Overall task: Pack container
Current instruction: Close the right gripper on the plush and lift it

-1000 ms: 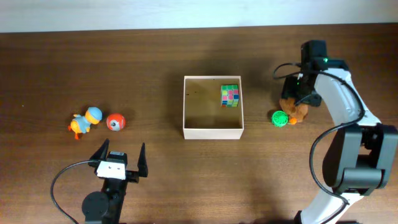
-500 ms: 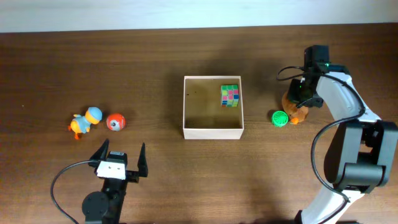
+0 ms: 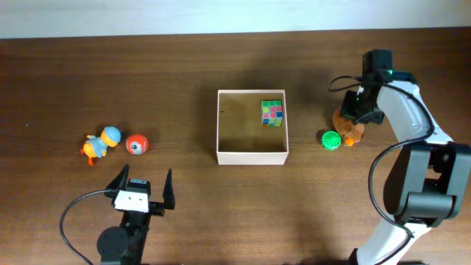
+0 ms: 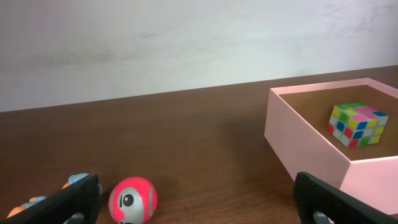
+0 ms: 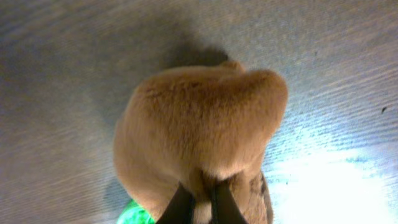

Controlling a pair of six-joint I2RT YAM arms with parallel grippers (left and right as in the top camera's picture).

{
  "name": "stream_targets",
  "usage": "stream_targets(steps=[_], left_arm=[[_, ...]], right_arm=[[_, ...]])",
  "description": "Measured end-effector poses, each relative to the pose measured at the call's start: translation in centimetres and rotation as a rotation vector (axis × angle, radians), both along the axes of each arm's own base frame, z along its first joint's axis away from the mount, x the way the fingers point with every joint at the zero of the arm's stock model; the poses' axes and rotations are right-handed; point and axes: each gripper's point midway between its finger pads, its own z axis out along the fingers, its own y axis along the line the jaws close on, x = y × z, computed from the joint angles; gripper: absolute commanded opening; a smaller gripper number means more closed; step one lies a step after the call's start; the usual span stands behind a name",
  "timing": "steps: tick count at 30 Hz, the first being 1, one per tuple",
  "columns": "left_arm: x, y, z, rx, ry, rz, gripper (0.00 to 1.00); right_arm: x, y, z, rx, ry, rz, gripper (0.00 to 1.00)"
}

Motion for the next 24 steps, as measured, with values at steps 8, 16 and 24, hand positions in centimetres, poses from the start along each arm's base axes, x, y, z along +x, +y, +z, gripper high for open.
stream_targets(steps=[8,16,24], left_arm=[[0.0,0.0,0.0,0.0,0.0,0.0,0.99],[0.0,0.0,0.0,0.0,0.0,0.0,0.99],[0.0,0.0,0.0,0.0,0.0,0.0,0.99]], right_arm=[[2.2,0.1,4.6,0.01,-0.054,0.032,0.04],[2.4,0.2,6.0,0.01,-0.064,0.041,0.43],[1.5,0.3,4.2,0.014,-0.025,0.064,0.89]])
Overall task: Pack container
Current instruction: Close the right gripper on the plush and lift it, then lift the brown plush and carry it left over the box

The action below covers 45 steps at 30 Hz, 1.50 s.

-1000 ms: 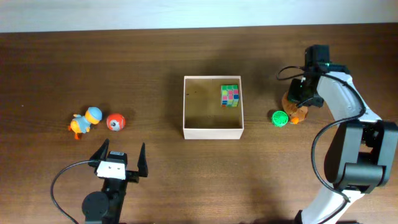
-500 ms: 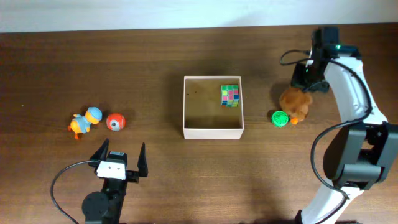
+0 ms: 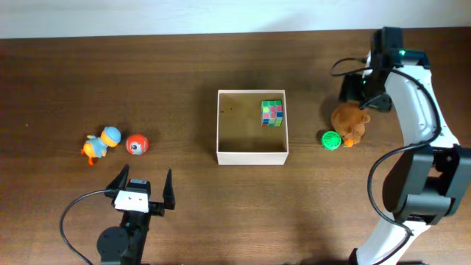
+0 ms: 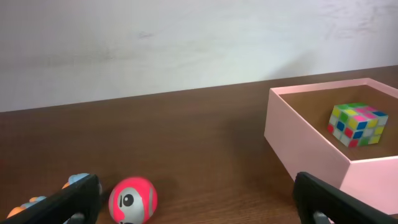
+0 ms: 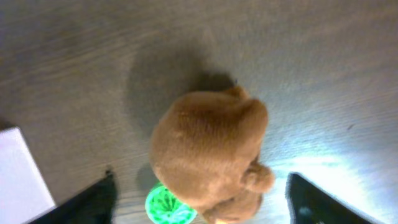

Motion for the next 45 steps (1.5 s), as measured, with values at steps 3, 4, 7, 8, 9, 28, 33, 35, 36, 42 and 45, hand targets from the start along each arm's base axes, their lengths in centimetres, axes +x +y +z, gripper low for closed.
stream_targets(steps=[3,4,7,8,9,28,33,35,36,42,45], left_arm=[[0.0,0.0,0.0,0.0,0.0,0.0,0.99],[0.0,0.0,0.0,0.0,0.0,0.0,0.99],[0.0,0.0,0.0,0.0,0.0,0.0,0.99],[0.0,0.0,0.0,0.0,0.0,0.0,0.99],[0.0,0.0,0.0,0.0,0.0,0.0,0.99],[0.0,0.0,0.0,0.0,0.0,0.0,0.99],[0.0,0.0,0.0,0.0,0.0,0.0,0.99],[0.0,0.0,0.0,0.0,0.0,0.0,0.99],[0.0,0.0,0.0,0.0,0.0,0.0,0.99],[0.0,0.0,0.0,0.0,0.0,0.0,0.99],[0.0,0.0,0.0,0.0,0.0,0.0,0.99]], right_arm=[[-0.4,0.0,-1.4,0.0,0.012,0.004,0.91],[-0.3,0.0,-2.0,0.0,0.008,0.004,0.91],[-0.7,0.1,-3.5,0.0,0.016,0.004,0.92],[-0.9,0.1,-4.0,0.001,0.019,0.004,0.92],[-1.0,0.1,-4.4,0.001,0.023,0.004,0.92],[-1.4,0.1,-6.6,-0.002,0.013,0.011,0.22],[-1.3,0.2,-6.6,0.001,0.009,0.009,0.06],[-1.3,0.3,-6.6,0.006,0.008,0.006,0.06],[-1.3,0.3,-6.6,0.007,0.008,0.006,0.06],[-1.3,0.3,-6.6,0.007,0.007,0.005,0.05],[-1.3,0.3,-6.6,0.007,0.008,0.006,0.04]])
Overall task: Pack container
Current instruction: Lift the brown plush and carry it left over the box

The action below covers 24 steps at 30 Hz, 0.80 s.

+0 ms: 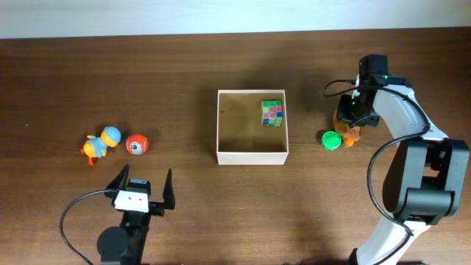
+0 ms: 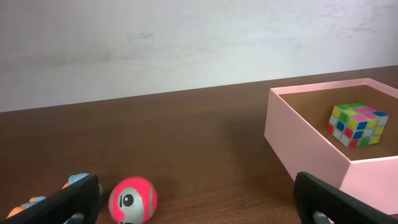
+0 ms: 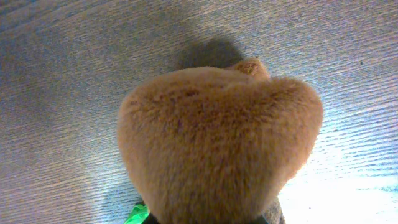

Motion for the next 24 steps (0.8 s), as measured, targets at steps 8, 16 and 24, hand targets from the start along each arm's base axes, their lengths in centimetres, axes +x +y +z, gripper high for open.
stream_targets(steps=[8,16,24], left_arm=[[0.0,0.0,0.0,0.0,0.0,0.0,0.99],[0.0,0.0,0.0,0.0,0.0,0.0,0.99],[0.0,0.0,0.0,0.0,0.0,0.0,0.99]], right_arm=[[0.1,0.8,1.8,0.047,0.02,0.01,0.04],[2.5,1.4,9.6,0.07,-0.061,0.077,0.04],[3.1,6.1,14.5,0.143,-0.133,0.332,0.04]])
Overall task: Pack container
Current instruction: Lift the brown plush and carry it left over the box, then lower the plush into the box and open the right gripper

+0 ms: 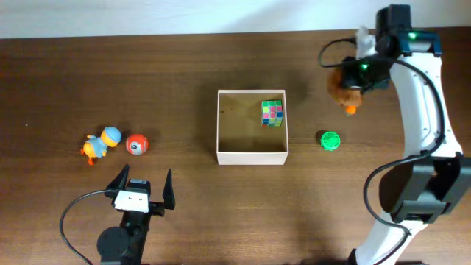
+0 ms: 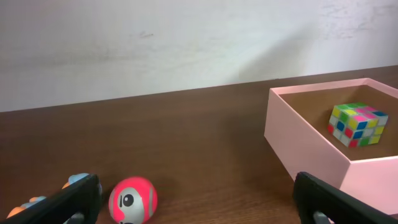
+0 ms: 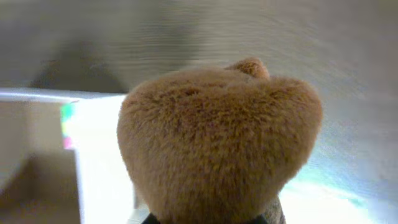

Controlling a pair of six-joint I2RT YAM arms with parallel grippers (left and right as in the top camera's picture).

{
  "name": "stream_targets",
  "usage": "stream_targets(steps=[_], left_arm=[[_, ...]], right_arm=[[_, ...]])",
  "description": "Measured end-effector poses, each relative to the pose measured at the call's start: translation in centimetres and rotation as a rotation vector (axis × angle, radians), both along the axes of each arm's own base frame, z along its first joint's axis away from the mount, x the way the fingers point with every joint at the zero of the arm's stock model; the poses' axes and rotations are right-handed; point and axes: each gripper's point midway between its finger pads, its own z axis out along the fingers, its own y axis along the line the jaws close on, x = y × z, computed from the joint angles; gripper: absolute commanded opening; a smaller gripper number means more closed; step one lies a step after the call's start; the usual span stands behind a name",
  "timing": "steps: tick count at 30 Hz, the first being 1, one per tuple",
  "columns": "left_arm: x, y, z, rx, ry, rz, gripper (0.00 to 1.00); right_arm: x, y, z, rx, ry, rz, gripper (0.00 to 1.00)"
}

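Note:
The pink open box (image 1: 222, 125) stands mid-table with a multicoloured cube (image 1: 272, 113) in its back right corner. My right gripper (image 1: 353, 76) is shut on a brown plush toy (image 1: 341, 82), held above the table to the back right of the box. In the right wrist view the plush toy (image 3: 217, 149) fills the frame and hides the fingers; the box (image 3: 37, 130) shows at the left. A green ball (image 1: 330, 140) lies right of the box. My left gripper (image 2: 199, 205) stands open at the front left, with a red ball (image 2: 132, 199) low between its fingers (image 2: 74, 198).
A blue and orange duck toy (image 1: 99, 143) lies next to the red ball (image 1: 136, 143) at the left. In the left wrist view the box (image 2: 298, 146) and cube (image 2: 356, 124) are to the right. A white wall runs along the table's back edge.
My right gripper was down on the plush toy on the table beside the green ball. Now it holds the toy raised, farther back. The green ball stays put. The left arm is unchanged.
My right gripper's fingers were close together at the plush toy on the table. Then the gripper was open and higher, behind the toy. Then it was down around the toy, and now the toy is off the table. The left arm never moved.

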Motion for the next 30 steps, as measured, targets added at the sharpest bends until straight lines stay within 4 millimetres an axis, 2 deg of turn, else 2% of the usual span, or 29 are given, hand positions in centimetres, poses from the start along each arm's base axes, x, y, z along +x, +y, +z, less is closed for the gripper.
stream_targets(steps=[5,9,10,15,19,23,30], left_arm=[[0.0,0.0,0.0,0.0,0.0,0.0,0.99],[0.0,0.0,0.0,0.0,0.0,0.0,0.99],[0.0,0.0,0.0,0.0,0.0,0.0,0.99],[0.0,0.0,0.0,0.0,0.0,0.0,0.99],[0.0,0.0,0.0,0.0,0.0,0.0,0.99],[0.0,0.0,0.0,0.0,0.0,0.0,0.99],[0.0,0.0,0.0,0.0,0.0,0.0,0.99]], right_arm=[[-0.1,6.7,1.1,0.002,-0.061,0.264,0.04],[-1.5,13.3,1.2,-0.027,-0.111,0.542,0.04],[-1.6,13.7,1.3,-0.029,-0.115,0.562,0.04],[-2.0,19.1,1.9,-0.08,-0.24,0.831,0.05],[-2.0,20.6,2.2,-0.124,-0.309,0.962,0.04],[-1.8,21.0,1.9,-0.168,-0.344,1.067,0.04],[-1.2,21.4,-2.1,-0.177,-0.284,1.145,0.04]])
